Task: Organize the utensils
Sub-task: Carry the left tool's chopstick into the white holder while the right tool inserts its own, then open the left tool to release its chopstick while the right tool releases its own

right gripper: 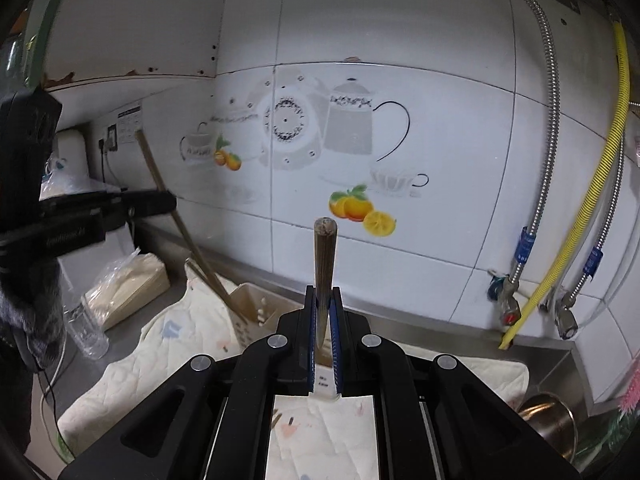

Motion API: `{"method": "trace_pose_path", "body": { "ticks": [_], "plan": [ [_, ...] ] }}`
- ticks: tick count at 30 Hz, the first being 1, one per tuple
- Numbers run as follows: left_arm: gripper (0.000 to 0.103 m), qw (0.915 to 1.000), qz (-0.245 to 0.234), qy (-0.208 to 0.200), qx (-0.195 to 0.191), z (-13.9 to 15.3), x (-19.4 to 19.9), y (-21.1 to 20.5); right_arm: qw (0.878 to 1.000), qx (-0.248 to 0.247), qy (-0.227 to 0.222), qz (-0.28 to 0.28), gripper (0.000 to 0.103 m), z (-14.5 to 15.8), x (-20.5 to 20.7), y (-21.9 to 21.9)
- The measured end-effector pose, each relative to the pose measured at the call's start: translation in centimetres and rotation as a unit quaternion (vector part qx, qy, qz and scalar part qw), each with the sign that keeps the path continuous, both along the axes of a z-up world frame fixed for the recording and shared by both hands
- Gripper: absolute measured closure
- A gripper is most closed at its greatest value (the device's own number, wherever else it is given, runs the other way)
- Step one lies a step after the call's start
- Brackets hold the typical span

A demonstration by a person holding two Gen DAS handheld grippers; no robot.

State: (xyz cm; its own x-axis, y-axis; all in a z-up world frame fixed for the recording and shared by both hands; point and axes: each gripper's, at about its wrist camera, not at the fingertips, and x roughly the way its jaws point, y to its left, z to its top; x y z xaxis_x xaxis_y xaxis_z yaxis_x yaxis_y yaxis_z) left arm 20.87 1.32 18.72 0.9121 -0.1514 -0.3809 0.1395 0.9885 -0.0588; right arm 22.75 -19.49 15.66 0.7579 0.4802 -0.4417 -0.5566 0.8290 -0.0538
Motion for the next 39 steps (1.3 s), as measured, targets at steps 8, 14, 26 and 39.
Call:
{"method": "trace_pose_path", "body": {
  "ticks": [8,14,26,39],
  "plan": [
    [0.098,0.9984,0.028,0.047,-0.012,-4.0,4.4,1.9,1.0,-0.013,0.02,-0.005,0.097,-1.7,2.6,1.0],
    [0.098,0.9961,0.026,0.082,-0.017,-7.1,5.8,2.3,0.999,-0.026,0.042,-0.003,0.096,-3.9,3.9,1.9],
    [0.067,0.9956,0.025,0.087,-0.024,-8.0,5.5,2.7,0.997,-0.024,0.067,-0.013,0.091,-6.2,5.7,2.5],
    [0.023,0.998,0.037,0.05,-0.009,-7.6,-0.3,2.5,0.999,0.008,0.027,-0.033,0.037,-5.0,1.4,-0.1]
  ]
}}
